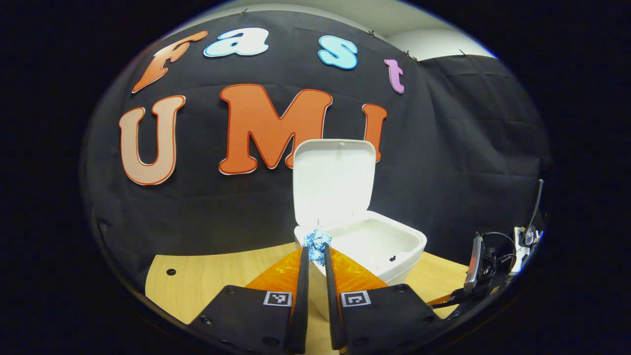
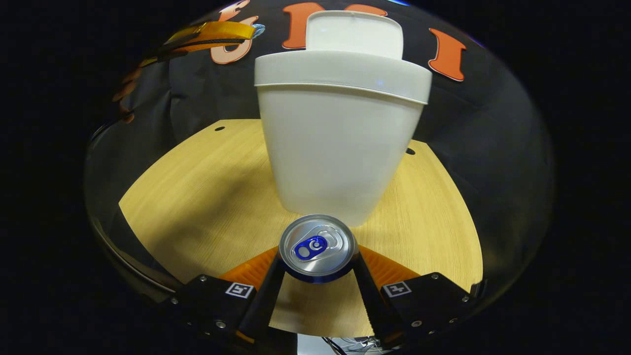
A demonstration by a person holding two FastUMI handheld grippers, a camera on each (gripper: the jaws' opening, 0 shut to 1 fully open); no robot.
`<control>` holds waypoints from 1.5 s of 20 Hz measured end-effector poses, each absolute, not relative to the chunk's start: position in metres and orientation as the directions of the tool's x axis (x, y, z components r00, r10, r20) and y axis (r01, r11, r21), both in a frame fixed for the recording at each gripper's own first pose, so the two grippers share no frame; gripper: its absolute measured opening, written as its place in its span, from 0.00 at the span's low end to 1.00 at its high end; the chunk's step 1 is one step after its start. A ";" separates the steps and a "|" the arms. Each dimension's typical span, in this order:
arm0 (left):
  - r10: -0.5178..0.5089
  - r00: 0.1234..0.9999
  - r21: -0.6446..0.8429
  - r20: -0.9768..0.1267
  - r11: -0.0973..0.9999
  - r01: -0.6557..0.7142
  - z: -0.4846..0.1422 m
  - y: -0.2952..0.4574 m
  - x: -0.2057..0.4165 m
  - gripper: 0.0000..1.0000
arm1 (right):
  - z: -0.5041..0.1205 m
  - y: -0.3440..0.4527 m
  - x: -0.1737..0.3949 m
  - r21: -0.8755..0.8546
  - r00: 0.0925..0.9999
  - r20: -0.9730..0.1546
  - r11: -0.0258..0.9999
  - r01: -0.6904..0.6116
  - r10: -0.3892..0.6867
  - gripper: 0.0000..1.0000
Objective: Press the lid of the desktop garbage bin to open it, pick up the crumpled paper on the desktop and throw it into the bin, then pick up the pop can on the desktop and drop it into the bin, and finally close the garbage bin lid.
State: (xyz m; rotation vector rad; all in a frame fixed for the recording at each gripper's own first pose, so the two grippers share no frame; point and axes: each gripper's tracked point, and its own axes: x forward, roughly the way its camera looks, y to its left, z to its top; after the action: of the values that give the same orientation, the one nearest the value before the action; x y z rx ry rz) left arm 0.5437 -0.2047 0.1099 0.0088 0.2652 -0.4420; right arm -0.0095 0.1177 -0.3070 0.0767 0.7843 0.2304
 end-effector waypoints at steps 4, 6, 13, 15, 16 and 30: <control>-0.463 0.854 -0.056 -0.239 0.884 0.464 0.110 -0.231 0.548 0.22 | -0.308 0.117 -0.009 0.160 0.686 -0.697 0.978 -0.136 0.209 0.80; -0.478 0.846 -0.063 -0.235 0.876 0.477 0.109 -0.239 0.548 0.22 | -0.306 0.117 -0.008 0.169 0.693 -0.694 0.980 -0.109 0.196 0.76; -0.489 0.841 -0.049 -0.230 0.869 0.492 0.108 -0.251 0.548 0.49 | -0.280 0.103 0.009 0.164 0.748 -0.644 0.984 -0.072 0.162 0.80; -0.480 0.850 -0.042 -0.216 0.875 0.483 0.113 -0.246 0.548 0.57 | -0.263 0.096 0.017 0.159 0.772 -0.617 0.985 -0.069 0.153 0.80; -0.472 0.856 -0.033 -0.211 0.878 0.477 0.115 -0.245 0.547 0.63 | -0.255 0.093 0.020 0.156 0.784 -0.602 0.985 -0.068 0.149 0.80; -0.312 0.932 0.032 -0.183 0.946 0.323 0.148 -0.179 0.538 0.99 | -0.123 0.055 0.074 0.091 0.924 -0.362 0.991 -0.101 0.127 0.80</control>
State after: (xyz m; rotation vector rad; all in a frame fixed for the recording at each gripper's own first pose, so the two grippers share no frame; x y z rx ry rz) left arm 0.5384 -0.1786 0.1481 0.0615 0.1770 -0.3249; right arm 0.0739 0.0551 -0.1232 0.0707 0.3759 0.1170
